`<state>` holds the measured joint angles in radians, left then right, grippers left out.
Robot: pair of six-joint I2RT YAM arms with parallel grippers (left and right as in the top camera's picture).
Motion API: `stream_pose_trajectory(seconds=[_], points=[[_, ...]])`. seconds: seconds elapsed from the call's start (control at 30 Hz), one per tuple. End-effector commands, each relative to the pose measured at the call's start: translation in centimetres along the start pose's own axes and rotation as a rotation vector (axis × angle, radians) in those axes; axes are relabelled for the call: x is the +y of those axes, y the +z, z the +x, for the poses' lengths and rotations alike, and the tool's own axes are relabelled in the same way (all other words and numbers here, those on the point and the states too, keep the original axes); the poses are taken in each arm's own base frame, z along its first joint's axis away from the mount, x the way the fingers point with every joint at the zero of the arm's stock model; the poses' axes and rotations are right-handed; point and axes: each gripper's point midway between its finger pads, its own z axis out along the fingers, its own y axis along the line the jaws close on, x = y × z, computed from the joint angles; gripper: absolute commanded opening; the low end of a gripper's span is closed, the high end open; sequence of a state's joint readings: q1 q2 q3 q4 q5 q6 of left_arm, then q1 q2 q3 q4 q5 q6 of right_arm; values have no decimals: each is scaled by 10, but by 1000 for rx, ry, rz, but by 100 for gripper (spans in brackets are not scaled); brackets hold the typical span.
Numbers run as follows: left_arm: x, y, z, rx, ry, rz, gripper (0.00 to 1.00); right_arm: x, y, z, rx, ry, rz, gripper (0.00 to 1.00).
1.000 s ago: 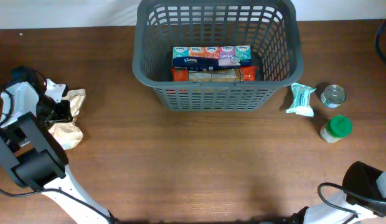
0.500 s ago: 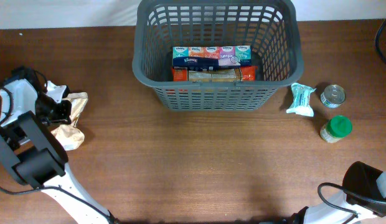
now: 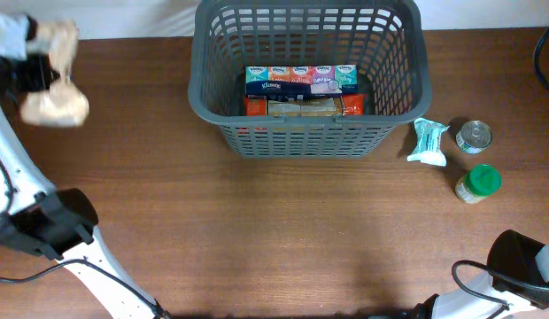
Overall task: Pack container
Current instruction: 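Lift snack bag over the basket and drop it inside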
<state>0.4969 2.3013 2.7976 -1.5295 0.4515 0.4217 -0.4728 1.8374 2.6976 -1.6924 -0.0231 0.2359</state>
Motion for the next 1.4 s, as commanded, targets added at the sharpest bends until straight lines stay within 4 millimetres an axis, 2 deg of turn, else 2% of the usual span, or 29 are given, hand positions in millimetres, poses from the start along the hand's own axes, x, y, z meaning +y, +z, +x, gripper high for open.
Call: stream_pose_trajectory(seconds=[0.0,0.07,0.17,0.2,0.23,0.27,0.3,0.33,0.37,0.4,0.43,0.6,0.63,0.73,0.97,1.0,1.17,1.37], points=[[-84,-65,-62,-282,172,159,2,-4,-5,1,-7,10,12,99],[-115,-86,-79,-368,263,178,1,-4,-5,1,-7,10,12,99],[-177,-113,-99,-484,456,224,1,-4,-5,1,-7,10,12,99],[-211,-122,-104,-531,569,249,2,-4,-5,1,-7,10,12,99],[-230,-125,-105,-554,636,265,2,-4,-5,1,-7,10,12,99],[-271,-129,-104,-592,779,302,2,-4,-5,1,-7,10,12,99],[-290,-128,-102,-598,833,311,2,-4,-5,1,-7,10,12,99],[-321,-120,-97,-590,919,305,2,-4,-5,1,-7,10,12,99],[-333,-113,-95,-574,957,293,2,-4,-5,1,-7,10,12,99],[-356,-95,-87,-532,1037,264,1,-4,-5,1,-7,10,12,99],[-366,-85,-83,-506,1076,245,2,-4,-5,1,-7,10,12,99],[-397,-25,-53,-303,1201,146,1,-4,-5,1,-7,10,12,99],[-409,-4,-37,-240,1252,163,1,-4,-5,1,-7,10,12,99],[-424,29,-18,-175,1293,208,1,-4,-5,1,-7,10,12,99],[-436,111,18,-50,1343,264,2,-4,-5,1,-7,10,12,99],[-440,129,29,-19,1349,279,2,-4,-5,1,-7,10,12,99],[-460,165,64,61,1382,340,2,-4,-5,1,-7,10,12,99],[-487,194,105,139,1446,367,2,-4,-5,1,-7,10,12,99]])
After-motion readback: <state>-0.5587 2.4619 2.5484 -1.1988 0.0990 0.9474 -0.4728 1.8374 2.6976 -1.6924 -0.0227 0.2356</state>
